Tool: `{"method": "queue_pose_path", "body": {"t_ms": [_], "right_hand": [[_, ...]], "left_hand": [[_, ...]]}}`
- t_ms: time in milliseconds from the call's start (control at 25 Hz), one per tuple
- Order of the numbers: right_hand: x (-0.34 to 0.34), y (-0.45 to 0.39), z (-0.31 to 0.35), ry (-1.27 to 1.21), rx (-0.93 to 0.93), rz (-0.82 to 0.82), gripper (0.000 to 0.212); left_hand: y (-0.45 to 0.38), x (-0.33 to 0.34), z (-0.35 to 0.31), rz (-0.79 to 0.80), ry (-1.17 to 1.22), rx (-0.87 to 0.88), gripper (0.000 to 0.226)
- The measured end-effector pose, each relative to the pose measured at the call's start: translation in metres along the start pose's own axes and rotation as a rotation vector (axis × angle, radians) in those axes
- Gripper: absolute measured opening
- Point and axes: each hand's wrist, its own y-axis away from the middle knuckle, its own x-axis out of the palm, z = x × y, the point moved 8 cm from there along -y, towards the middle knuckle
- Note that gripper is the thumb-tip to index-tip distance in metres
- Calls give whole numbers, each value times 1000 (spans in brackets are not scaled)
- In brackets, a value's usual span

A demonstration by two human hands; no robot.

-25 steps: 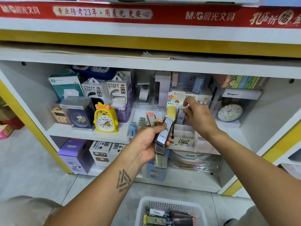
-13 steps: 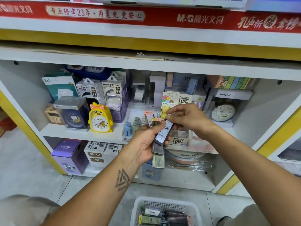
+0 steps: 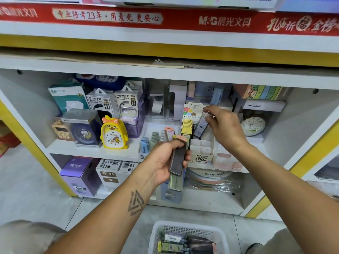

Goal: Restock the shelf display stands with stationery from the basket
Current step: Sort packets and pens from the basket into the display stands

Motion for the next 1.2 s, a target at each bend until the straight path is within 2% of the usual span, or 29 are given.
{"method": "queue_pose_path", "body": {"t_ms": [200, 320, 400, 480, 600, 680, 760, 840, 920, 1200], "right_hand": [[20, 2, -3, 37, -61, 78, 9], [32, 4, 1, 124, -146, 155, 18], [30, 2, 2, 162, -155, 134, 22], [25, 0, 2, 3, -27, 122, 20], [44, 11, 2, -589, 340, 376, 12], [50, 19, 9, -766, 432, 451, 9], [42, 18, 3, -798, 483, 350, 12], [26, 12, -11, -749, 526, 178, 9], [11, 9, -20, -694, 525, 82, 7], [7, 10, -14, -671, 461, 138, 9]], "left_hand": [[3, 4, -3, 41, -70, 35, 18], [2, 4, -3, 61, -92, 50, 21], [2, 6, -3, 75, -94, 50, 18], [3, 8, -2, 79, -99, 40, 18], [5, 12, 0, 108, -114, 14, 21], [8, 15, 2, 134, -115, -2, 24], [9, 13, 1, 139, -110, -8, 24], [8, 10, 1, 136, -100, -21, 26], [7, 5, 2, 118, -97, -38, 26], [6, 0, 3, 101, -11, -68, 32]]}}
